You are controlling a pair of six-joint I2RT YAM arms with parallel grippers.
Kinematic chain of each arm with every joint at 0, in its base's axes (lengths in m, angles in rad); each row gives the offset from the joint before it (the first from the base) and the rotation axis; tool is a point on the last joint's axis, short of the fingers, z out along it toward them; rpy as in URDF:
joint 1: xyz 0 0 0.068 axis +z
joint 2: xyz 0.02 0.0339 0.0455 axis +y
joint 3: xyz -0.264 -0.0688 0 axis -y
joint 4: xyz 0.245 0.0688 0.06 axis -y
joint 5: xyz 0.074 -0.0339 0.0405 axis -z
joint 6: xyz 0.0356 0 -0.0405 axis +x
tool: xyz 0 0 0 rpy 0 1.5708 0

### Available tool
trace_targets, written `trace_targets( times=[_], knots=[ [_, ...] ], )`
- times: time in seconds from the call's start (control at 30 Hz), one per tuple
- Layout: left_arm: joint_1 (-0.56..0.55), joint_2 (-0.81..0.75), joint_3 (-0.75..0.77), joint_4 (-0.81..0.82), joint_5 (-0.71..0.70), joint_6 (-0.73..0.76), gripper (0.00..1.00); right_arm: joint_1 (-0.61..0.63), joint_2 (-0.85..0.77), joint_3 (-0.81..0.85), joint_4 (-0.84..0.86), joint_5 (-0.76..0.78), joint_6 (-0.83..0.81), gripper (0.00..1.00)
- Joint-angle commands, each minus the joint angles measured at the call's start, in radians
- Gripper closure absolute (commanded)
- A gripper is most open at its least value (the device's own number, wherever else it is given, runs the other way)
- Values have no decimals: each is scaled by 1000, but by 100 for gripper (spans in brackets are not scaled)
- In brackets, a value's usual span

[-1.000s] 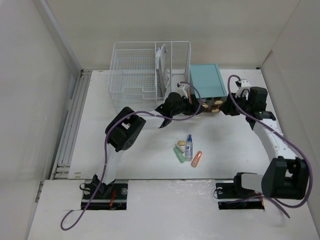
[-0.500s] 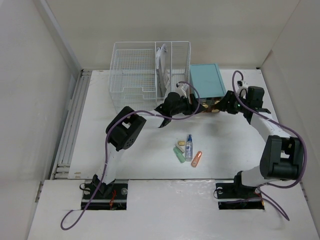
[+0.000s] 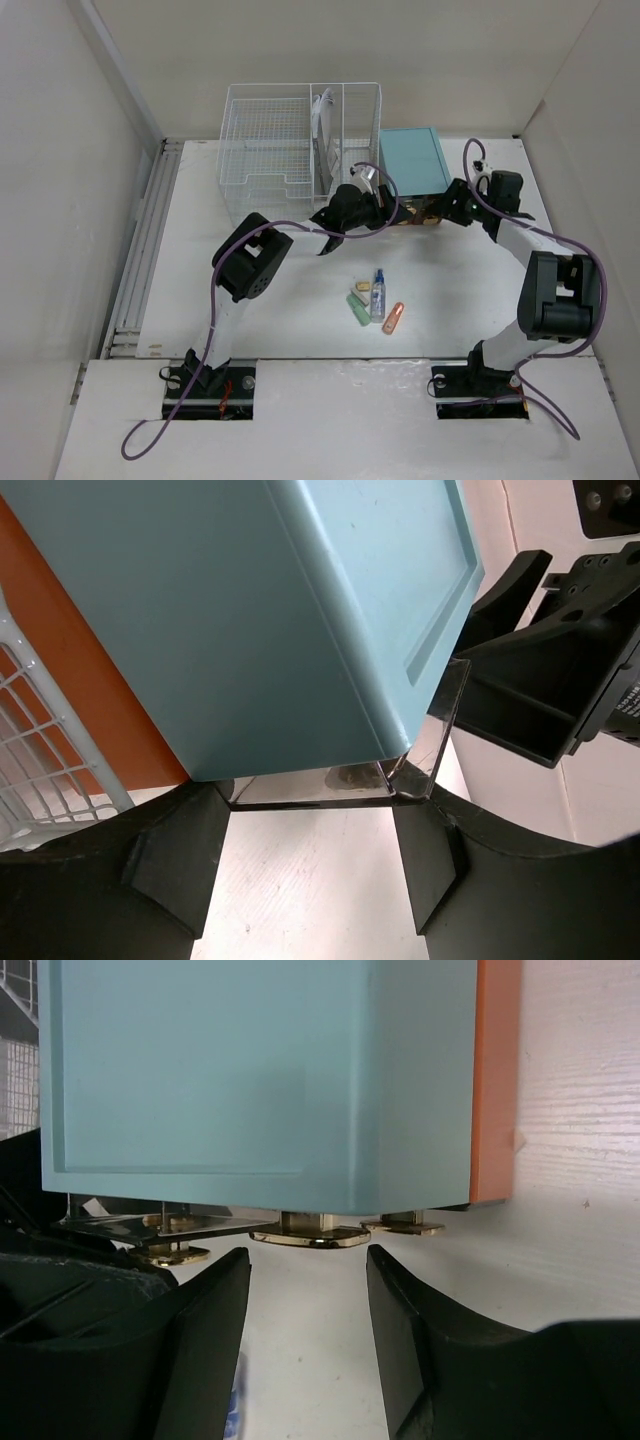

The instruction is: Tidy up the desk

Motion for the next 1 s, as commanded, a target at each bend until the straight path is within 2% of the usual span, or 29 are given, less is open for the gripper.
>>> trace_targets(
  times=[0.0, 0.4, 0.67, 0.8, 0.97],
  knots=[
    [44, -20, 55, 122, -197, 6, 38, -9, -8, 49, 93, 25, 25, 44],
    [44, -40, -2, 154, -227, -12, 38, -9, 46, 60, 164, 43, 92, 42],
    [44, -59, -2, 145, -299, -35, 38, -9, 55, 69, 185, 62, 102, 42],
    [44, -68, -2, 145, -323, -44, 38, -9, 55, 49, 219, 73, 102, 43],
    [44, -86, -33, 157, -343, -44, 38, -9, 55, 49, 241, 94, 129, 52]
  ],
)
